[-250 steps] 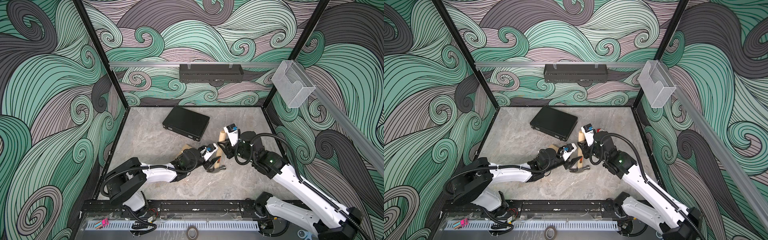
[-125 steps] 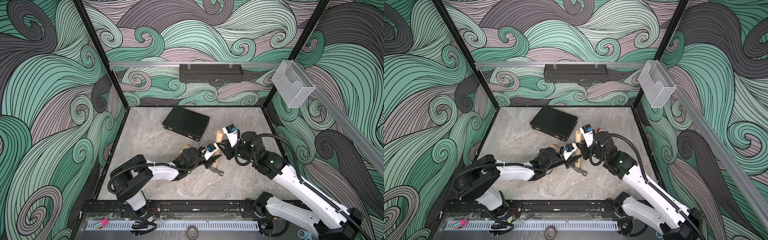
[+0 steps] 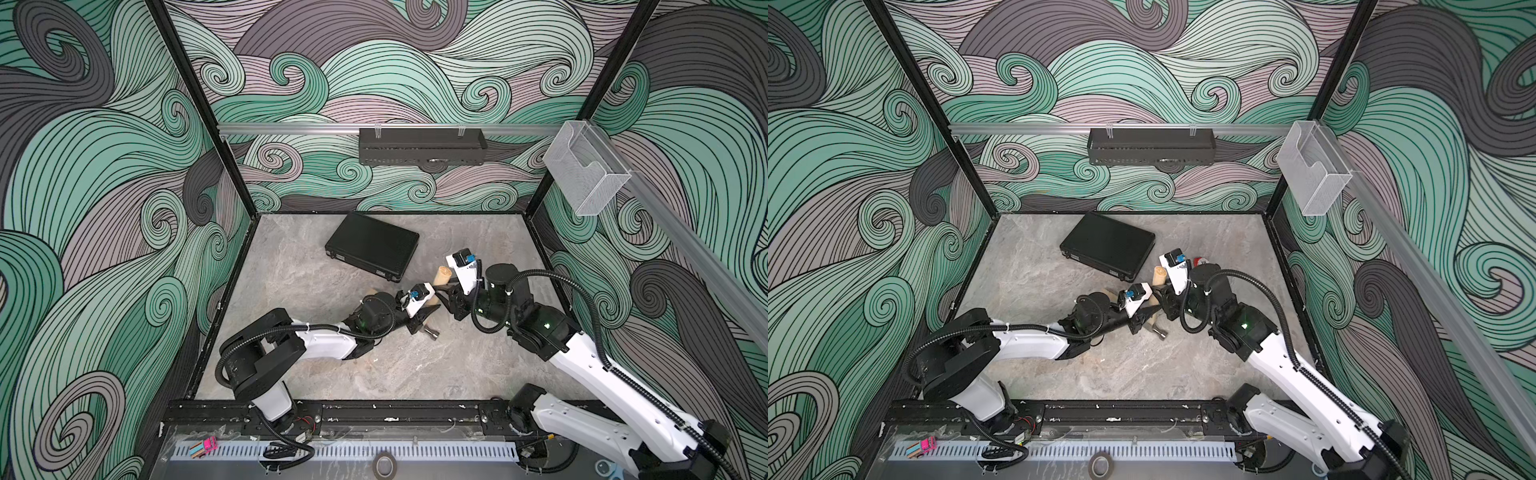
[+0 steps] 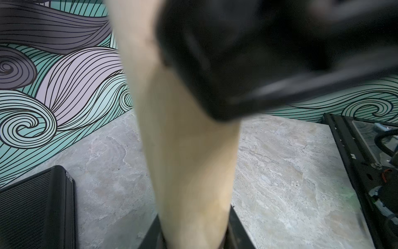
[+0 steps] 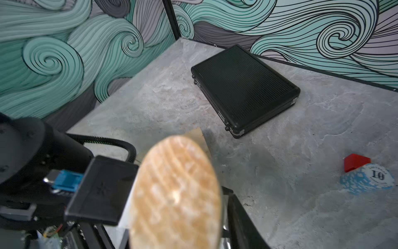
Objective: Use a claw hammer to pull out a nail
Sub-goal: Pick up the hammer at the center of the board.
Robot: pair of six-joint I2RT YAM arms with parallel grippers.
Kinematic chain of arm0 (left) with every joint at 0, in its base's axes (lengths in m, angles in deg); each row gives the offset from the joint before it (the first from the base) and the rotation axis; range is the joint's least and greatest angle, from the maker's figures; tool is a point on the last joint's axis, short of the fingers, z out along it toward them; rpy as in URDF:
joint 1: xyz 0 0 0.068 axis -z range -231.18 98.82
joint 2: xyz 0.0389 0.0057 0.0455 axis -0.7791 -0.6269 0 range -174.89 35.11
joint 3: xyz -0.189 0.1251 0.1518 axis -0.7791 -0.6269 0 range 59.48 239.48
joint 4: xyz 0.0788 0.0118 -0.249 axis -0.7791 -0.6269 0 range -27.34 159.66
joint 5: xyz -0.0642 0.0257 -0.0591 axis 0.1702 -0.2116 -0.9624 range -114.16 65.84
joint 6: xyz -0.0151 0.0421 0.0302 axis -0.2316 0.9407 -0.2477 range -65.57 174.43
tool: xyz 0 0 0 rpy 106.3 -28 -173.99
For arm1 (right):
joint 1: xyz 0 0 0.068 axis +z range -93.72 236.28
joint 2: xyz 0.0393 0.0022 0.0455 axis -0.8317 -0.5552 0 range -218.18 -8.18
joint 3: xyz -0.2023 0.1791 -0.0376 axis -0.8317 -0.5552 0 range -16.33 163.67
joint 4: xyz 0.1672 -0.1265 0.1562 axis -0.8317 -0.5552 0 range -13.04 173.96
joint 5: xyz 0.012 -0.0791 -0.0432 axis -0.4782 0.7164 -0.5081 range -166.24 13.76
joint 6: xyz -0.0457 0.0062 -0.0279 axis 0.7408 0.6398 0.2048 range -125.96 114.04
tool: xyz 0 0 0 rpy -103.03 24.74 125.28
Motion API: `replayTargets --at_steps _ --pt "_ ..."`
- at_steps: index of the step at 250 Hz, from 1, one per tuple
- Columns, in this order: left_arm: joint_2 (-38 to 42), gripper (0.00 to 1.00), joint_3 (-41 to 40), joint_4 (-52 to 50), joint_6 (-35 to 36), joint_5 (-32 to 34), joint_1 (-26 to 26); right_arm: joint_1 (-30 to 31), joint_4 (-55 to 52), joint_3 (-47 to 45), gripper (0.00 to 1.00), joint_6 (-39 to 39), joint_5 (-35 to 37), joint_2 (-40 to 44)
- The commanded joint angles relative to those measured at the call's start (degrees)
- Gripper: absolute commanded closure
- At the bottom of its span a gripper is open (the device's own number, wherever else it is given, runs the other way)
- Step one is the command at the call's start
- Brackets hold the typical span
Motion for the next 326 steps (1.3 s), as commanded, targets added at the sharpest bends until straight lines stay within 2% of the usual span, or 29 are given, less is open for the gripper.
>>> replayTargets --at_steps 1,16,59,115,144,176,205,241,258,288,304,326 --pt "0.88 0.85 1.07 0.73 1.96 -1.03 0.37 0.25 2.32 -0.47 0.5 1.12 -0.18 0.33" --pt "0.95 0.85 0.98 0.53 1.94 -1.19 0.37 0.18 2.72 -0.49 0.49 2.29 0.05 0.3" --pt "1.33 0.85 0.81 -0.44 1.85 -2.01 0.39 0.22 5.08 -0.44 0.54 3.98 -1.91 -0.08" --pt "1.96 0.84 1.58 -3.03 2.48 -3.31 0.45 0.2 8.75 -1.07 0.65 5.35 -6.29 -1.21" --pt "2.42 0.81 2.55 -5.76 2.22 -2.37 0.41 0.2 8.89 -1.01 0.74 6.03 -6.3 -1.1" --pt "3.09 0.69 3.09 -7.37 1.68 -1.77 0.42 0.24 8.84 -0.96 0.8 6.94 -6.07 -0.31" --pt "5.35 0.44 3.64 -9.5 0.08 -0.57 0.48 0.25 8.93 -0.3 0.85 7.79 -6.1 0.58" --pt "11.14 0.28 4.93 -20.02 -4.58 4.41 0.4 0.2 7.24 2.26 0.88 8.9 -6.2 0.33" --pt "16.04 0.14 3.38 -23.14 -7.05 8.26 0.37 0.23 6.1 3.65 0.88 9.68 -6.18 -0.14" --pt "24.9 0.08 1.61 -33.02 -14.75 20.16 0.13 0.2 4.81 5.78 0.88 10.77 -6.41 -1.05" --pt "29.49 0.03 2.07 -41.71 -20.87 26.9 -0.85 0.19 4.2 6.75 0.88 11.2 -6.72 -1.64" --pt "33.84 0.02 3.79 -55.24 -30.01 30.6 -5.36 0.24 3.68 7.94 0.89 11.86 -7.3 -2.18"
